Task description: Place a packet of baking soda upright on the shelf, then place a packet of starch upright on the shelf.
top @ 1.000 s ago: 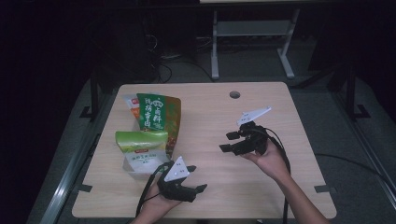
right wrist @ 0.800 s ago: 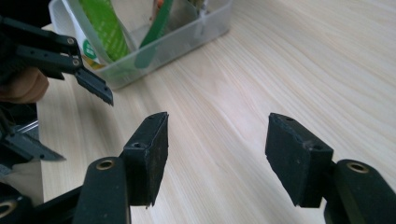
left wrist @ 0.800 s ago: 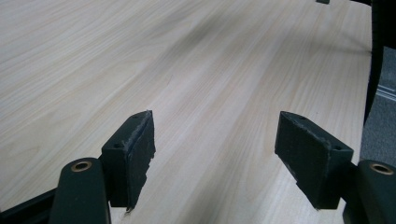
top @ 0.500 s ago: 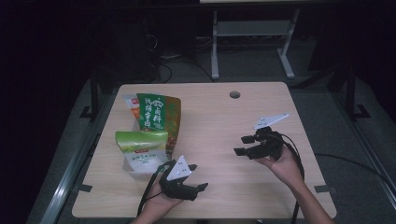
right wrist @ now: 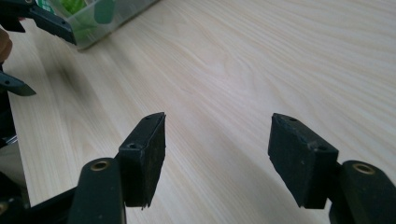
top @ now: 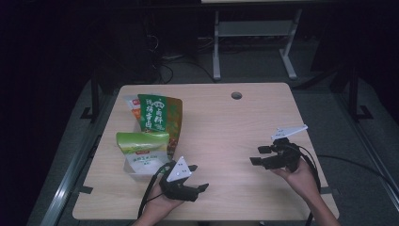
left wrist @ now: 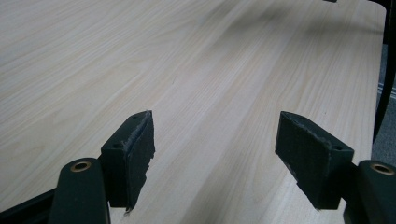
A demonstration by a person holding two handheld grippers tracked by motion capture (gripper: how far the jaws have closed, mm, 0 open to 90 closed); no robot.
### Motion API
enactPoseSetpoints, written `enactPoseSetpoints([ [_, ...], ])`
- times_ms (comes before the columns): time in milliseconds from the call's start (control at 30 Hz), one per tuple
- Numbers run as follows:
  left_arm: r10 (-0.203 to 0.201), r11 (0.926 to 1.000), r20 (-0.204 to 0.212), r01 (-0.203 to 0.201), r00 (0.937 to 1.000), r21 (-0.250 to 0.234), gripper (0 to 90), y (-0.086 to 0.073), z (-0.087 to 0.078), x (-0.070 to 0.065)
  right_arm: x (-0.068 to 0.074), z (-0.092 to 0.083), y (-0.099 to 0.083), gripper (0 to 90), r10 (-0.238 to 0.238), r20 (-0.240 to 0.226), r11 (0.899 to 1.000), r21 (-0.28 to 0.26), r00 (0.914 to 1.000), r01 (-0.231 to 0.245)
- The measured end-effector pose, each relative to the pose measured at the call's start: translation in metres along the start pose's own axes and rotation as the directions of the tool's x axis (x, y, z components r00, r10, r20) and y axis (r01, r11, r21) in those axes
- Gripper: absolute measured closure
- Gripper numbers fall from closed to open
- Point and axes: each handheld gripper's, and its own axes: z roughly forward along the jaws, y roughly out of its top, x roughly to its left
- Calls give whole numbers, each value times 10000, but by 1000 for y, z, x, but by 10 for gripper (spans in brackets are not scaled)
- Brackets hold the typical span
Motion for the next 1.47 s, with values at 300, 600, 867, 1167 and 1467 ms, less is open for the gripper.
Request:
enactPoseSetpoints([
  [300,10,10000,83,-10,10000,26,276,-2,1,-1,-7,-11,-22,351,419,273,9991,-53,9987,-418],
  [600,57,10000,116,-57,9999,-9,275,-1,2,-3,-7,-30,-39,345,583,586,9983,-129,9966,-576],
  [867,79,10000,154,-79,9998,21,273,-1,-1,-4,-3,-40,-56,341,638,732,9976,-328,9953,-615],
  [1167,149,9999,135,-150,9998,55,271,-2,-2,-3,-2,-42,-78,328,1024,778,9939,-480,9917,-989],
  [1467,126,9998,196,-129,9997,124,268,-5,-2,-5,7,-41,-93,296,1128,807,9925,-559,9903,-1085],
])
